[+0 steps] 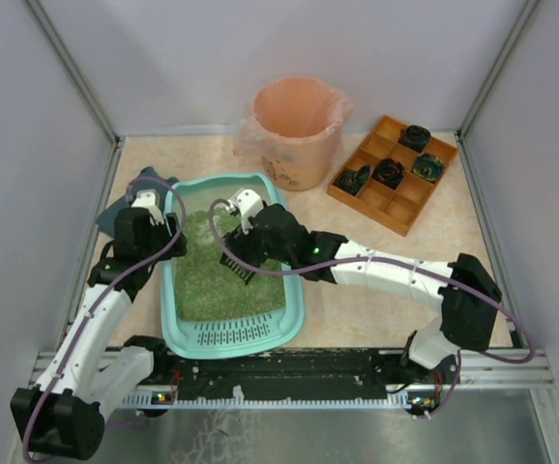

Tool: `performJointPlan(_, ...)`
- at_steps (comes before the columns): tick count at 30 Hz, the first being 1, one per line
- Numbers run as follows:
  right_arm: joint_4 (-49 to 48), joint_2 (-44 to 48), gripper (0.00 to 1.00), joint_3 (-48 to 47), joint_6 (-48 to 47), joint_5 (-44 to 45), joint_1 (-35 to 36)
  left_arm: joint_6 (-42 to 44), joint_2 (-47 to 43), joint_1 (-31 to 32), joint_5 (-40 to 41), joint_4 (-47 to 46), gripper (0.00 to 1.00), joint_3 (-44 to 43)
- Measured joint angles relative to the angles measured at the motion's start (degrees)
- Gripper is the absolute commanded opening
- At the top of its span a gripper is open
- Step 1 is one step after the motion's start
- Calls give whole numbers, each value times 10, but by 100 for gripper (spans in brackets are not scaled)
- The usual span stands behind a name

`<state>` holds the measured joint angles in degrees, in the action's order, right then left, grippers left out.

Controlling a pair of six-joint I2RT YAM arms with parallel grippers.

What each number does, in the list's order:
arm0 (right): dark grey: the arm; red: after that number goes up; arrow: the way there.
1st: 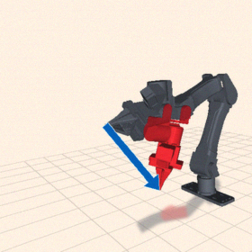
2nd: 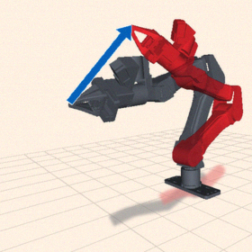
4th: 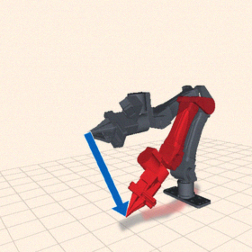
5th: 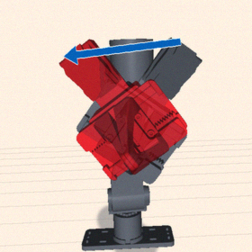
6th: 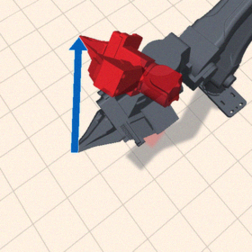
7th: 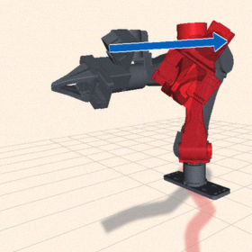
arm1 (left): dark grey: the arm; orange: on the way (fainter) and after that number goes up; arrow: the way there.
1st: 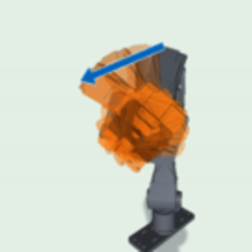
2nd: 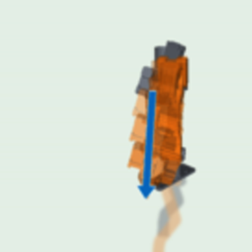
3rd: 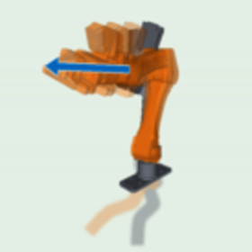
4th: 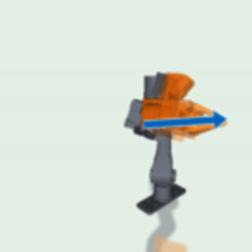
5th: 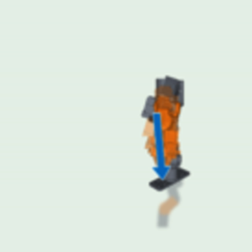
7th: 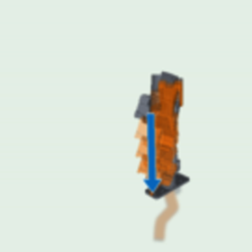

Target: Clean the litter box

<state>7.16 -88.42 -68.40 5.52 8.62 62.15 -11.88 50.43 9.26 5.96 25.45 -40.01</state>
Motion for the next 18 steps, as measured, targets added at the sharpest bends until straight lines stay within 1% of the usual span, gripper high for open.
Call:
performJointPlan(6, 8, 46, 76, -9, -6, 14, 0, -1, -44, 0, 4, -3, 77, 0)
performJointPlan(10, 17, 78, 76, -18, 1, 31, -2, -1, -95, 0, 5, -18, 80, 6)
performJointPlan(12, 38, 90, 76, -35, 17, 27, -14, -2, -121, 0, 5, -24, 81, 10)
performJointPlan(14, 55, 102, 77, -49, 38, 1, -44, -3, -143, 0, 5, -28, 82, 10)
performJointPlan(18, 63, 146, 77, -39, 79, -60, -153, -8, -175, 0, 4, -31, 82, 8)
